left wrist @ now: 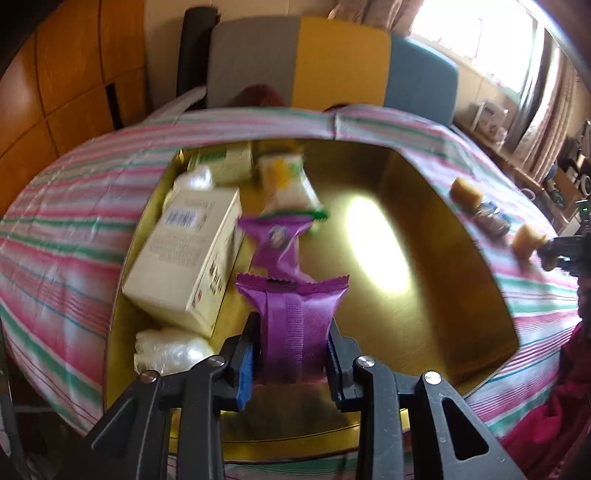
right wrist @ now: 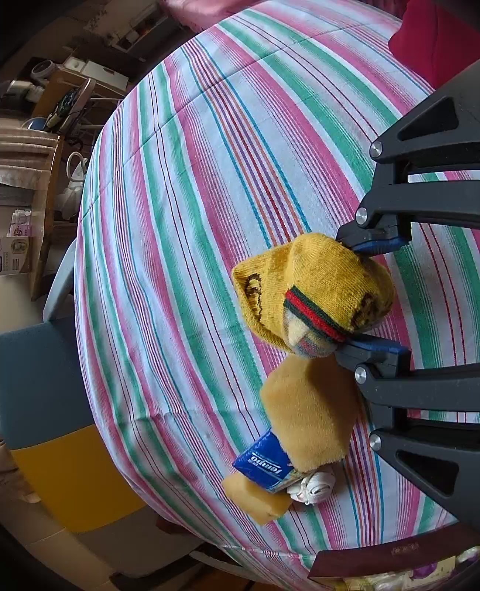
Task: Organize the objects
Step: 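Carry the purple snack pack over the gold tray with the left tool while the right tool holds the sock, then lower the purple pack into the tray and open the left tool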
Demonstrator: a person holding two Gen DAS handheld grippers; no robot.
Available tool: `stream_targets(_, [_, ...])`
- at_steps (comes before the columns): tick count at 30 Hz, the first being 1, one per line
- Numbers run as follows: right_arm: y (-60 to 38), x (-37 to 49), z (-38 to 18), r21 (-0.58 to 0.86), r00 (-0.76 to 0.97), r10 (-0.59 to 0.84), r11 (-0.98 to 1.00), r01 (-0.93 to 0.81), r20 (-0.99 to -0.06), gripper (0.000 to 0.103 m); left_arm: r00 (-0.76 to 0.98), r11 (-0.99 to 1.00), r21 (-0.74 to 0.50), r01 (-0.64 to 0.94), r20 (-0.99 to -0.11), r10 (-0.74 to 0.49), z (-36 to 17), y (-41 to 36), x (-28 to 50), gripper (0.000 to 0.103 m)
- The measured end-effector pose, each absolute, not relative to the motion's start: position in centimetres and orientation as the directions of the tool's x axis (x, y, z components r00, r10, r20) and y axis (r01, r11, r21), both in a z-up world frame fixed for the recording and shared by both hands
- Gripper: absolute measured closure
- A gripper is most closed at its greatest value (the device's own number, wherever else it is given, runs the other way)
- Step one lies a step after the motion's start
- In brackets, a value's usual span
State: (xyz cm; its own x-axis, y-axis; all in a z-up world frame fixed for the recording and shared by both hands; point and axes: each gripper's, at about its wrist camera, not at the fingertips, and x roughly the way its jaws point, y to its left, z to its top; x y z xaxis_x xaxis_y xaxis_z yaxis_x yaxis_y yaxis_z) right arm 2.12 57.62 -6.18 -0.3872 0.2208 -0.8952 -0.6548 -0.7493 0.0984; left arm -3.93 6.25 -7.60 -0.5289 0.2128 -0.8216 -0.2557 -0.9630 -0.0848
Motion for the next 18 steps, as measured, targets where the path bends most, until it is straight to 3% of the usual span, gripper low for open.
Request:
stream_targets(5, [57.6,2.3,-6.0,0.106,-0.399,0.219,-0.752,-0.651,-0.891,0.067,-0.514,-0.969,-0.064,-0.238,-0.838,0.181,-8.6,6.0,-4.0,0.061])
stream_targets(18, [58.2,3.4,-4.2,0.145,-0.464,0.265,-0.723,-0.676,-0.845,0.067,-0.603,-0.977,-0.053,-0.208,-0.780,0.171,-6.1,4.5,-3.0,0.059])
